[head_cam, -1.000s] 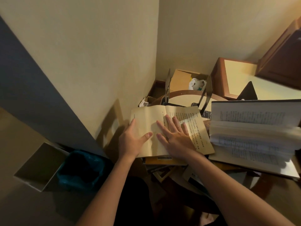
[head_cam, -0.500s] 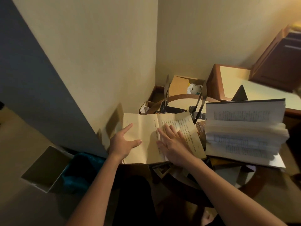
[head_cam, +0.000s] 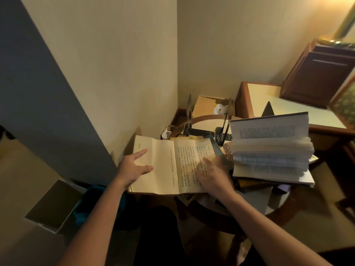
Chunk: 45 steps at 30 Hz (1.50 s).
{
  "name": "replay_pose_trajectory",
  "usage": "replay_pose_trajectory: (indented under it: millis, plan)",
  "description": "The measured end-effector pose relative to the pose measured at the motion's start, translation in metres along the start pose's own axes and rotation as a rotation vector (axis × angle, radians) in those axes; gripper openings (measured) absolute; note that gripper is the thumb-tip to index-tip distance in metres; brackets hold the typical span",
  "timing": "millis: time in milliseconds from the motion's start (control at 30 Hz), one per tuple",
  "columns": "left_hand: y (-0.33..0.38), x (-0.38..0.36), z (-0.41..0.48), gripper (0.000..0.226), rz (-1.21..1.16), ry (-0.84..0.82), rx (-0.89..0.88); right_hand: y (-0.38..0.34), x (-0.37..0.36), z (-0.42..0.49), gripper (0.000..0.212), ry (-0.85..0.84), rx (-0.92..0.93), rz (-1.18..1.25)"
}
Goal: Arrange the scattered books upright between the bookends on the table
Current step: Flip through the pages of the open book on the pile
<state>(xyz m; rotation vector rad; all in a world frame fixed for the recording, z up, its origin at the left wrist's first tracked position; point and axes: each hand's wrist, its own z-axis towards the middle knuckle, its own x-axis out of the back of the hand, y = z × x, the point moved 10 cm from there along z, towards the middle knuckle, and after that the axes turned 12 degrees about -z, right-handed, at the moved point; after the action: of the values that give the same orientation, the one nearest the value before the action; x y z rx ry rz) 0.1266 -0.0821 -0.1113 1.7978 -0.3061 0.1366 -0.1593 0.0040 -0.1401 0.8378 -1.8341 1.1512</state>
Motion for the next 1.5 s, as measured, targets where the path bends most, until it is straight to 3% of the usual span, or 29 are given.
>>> replay_pose_trajectory:
  millis: [200,333,467,567,633,767,900,1067,1233,1367,1500]
  plan:
    - [0.042,-0.006,-0.002,0.068,0.154,-0.005,-0.119,0.007,0.028,-0.011,0.055,0.085,-0.026,0.362]
    - [0.07,-0.023,-0.009,0.064,0.337,-0.035,-0.204,0.011,0.039,-0.011,0.053,-0.028,-0.112,0.705]
    - [0.084,-0.039,-0.015,0.067,0.419,-0.054,-0.231,-0.004,0.058,-0.01,0.048,0.029,0.0,0.6]
    - [0.09,-0.054,-0.021,0.077,0.367,-0.077,-0.224,-0.016,0.066,-0.014,0.049,0.112,0.112,0.357]
    - [0.092,-0.065,-0.026,0.08,0.274,-0.105,-0.187,-0.027,0.069,-0.018,0.048,0.135,0.176,0.33]
    - [0.088,-0.081,-0.033,0.073,-0.007,-0.155,-0.067,-0.041,0.073,-0.023,0.047,0.043,0.211,0.557]
    - [0.079,-0.122,-0.052,0.055,-0.343,-0.375,0.085,-0.047,0.075,-0.026,0.046,0.031,0.25,0.735]
    - [0.056,-0.161,-0.062,0.043,-0.195,-0.47,0.121,-0.033,0.066,-0.023,0.065,0.015,0.178,0.707]
    - [0.044,-0.155,-0.048,0.04,-0.011,-0.381,-0.026,-0.019,0.062,-0.025,0.075,-0.01,0.089,0.785]
    - [0.044,-0.126,-0.034,0.038,0.093,-0.132,-0.131,-0.023,0.067,-0.026,0.076,-0.048,0.079,0.929]
    - [0.06,-0.095,-0.03,0.043,-0.206,0.024,-0.094,-0.032,0.074,-0.031,0.071,-0.155,0.086,1.092]
